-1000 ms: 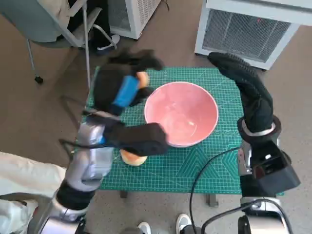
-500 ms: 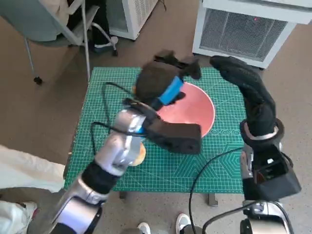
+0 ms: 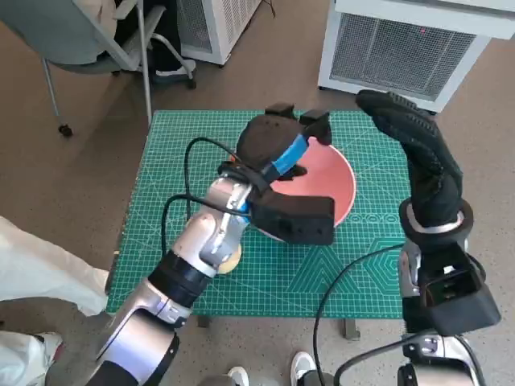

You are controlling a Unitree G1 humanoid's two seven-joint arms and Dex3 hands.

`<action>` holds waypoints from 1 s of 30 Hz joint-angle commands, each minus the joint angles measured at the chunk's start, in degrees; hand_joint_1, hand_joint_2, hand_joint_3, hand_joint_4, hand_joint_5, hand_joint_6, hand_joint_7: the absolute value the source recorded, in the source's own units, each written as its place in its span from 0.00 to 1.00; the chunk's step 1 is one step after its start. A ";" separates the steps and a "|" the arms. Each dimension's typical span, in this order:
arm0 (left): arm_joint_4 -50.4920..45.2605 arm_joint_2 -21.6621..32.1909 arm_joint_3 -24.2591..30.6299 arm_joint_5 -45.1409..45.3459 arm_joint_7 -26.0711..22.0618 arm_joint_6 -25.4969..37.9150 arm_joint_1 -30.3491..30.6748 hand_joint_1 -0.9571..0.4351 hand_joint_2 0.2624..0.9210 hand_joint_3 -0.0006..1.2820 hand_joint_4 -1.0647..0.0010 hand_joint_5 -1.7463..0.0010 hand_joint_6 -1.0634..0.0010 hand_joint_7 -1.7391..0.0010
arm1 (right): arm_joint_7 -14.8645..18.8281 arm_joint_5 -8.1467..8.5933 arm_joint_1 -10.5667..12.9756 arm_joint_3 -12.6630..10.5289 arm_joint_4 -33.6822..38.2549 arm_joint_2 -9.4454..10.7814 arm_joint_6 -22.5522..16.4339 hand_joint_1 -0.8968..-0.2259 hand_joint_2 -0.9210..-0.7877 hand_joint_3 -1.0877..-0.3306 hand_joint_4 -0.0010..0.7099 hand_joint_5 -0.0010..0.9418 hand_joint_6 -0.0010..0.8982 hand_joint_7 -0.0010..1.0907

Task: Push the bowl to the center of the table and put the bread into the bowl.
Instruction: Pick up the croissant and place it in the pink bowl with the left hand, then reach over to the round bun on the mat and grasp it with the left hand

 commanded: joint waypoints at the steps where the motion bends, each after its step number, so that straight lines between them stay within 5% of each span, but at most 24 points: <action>1: 0.00 2.04 0.78 -4.40 -8.85 -1.28 -1.68 0.62 0.98 0.07 0.68 0.74 0.70 0.89 | -0.83 -1.23 1.18 -0.19 -0.06 -0.17 0.68 0.51 0.00 0.39 0.36 0.00 0.08 0.42; 5: 0.41 4.21 0.77 -6.20 -13.01 -3.70 -2.30 0.45 0.97 0.03 0.89 0.94 0.77 0.98 | -1.12 -1.51 0.97 -0.16 0.08 -0.12 0.71 0.51 0.00 0.39 0.36 0.00 0.08 0.42; 11: 0.92 6.59 2.12 -8.88 -13.43 -9.71 -1.33 0.38 0.98 0.01 0.97 0.99 0.83 1.00 | -1.28 -1.59 0.75 0.05 0.30 0.00 0.64 0.51 0.00 0.39 0.36 0.00 0.08 0.43; 23: -9.30 13.57 9.12 -13.18 -8.18 -20.32 7.59 0.34 0.99 0.00 0.91 0.99 0.78 0.99 | -0.96 -1.19 0.45 0.54 0.90 0.10 0.29 0.51 0.00 0.39 0.36 0.00 0.08 0.43; 30: -16.85 19.57 14.81 -18.06 -9.05 -28.07 14.77 0.32 1.00 0.01 0.83 0.99 0.73 0.98 | -0.71 -0.88 0.69 0.81 0.27 -0.17 0.51 0.50 0.00 0.39 0.36 0.00 0.08 0.43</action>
